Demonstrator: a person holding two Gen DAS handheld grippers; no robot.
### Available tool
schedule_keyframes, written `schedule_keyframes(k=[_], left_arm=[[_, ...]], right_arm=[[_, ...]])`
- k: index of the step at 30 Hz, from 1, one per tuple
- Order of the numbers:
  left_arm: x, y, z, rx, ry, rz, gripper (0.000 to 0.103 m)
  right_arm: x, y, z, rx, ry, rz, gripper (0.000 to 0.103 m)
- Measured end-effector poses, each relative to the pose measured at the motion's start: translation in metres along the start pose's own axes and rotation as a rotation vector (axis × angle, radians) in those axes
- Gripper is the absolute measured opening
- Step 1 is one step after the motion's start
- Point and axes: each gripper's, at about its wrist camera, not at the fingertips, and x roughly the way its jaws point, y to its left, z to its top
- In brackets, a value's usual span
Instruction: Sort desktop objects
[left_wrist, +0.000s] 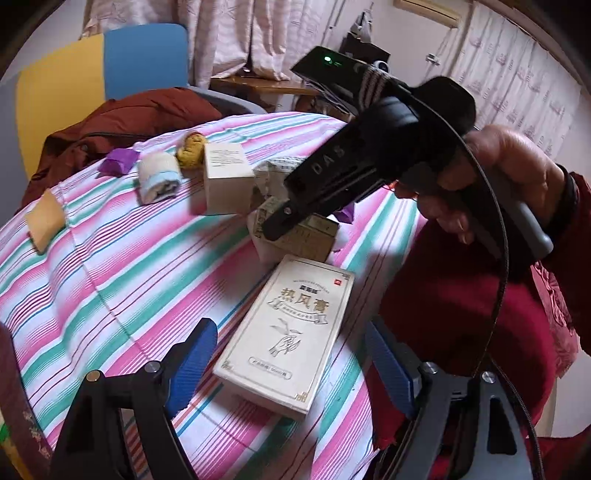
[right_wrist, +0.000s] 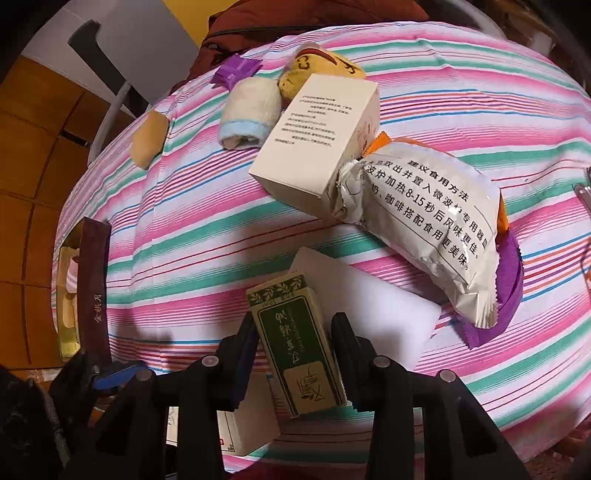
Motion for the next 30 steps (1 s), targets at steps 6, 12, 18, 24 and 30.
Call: schedule_keyframes(k=[6, 12, 18, 24, 30], left_arm=[[0.008, 0.001, -0.003, 0.007, -0.006, -0.032, 0.083], [0.017, 0.006, -0.013, -0.034, 0.003, -0.028, 0.054], [0.017, 0.008, -0.021, -0.068, 0.007, -0.031, 0.053], [0.005, 0.013, -0.029, -0.133, -0.036, -0.016, 0.053], [-0.023, 0.021, -0.044, -0.195, -0.113, 0.016, 0.053]], right_arm=[[0.002, 0.001, 0.003, 0.002, 0.001, 0.002, 0.041], [0.006, 0.003, 0.003, 0.009, -0.002, 0.005, 0.041], [0.008, 0.005, 0.002, 0.015, -0.003, 0.014, 0.042], [0.007, 0.006, 0.003, 0.025, -0.026, 0.057, 0.038], [0.01, 0.016, 0.005, 0.003, -0.071, 0.061, 0.036]])
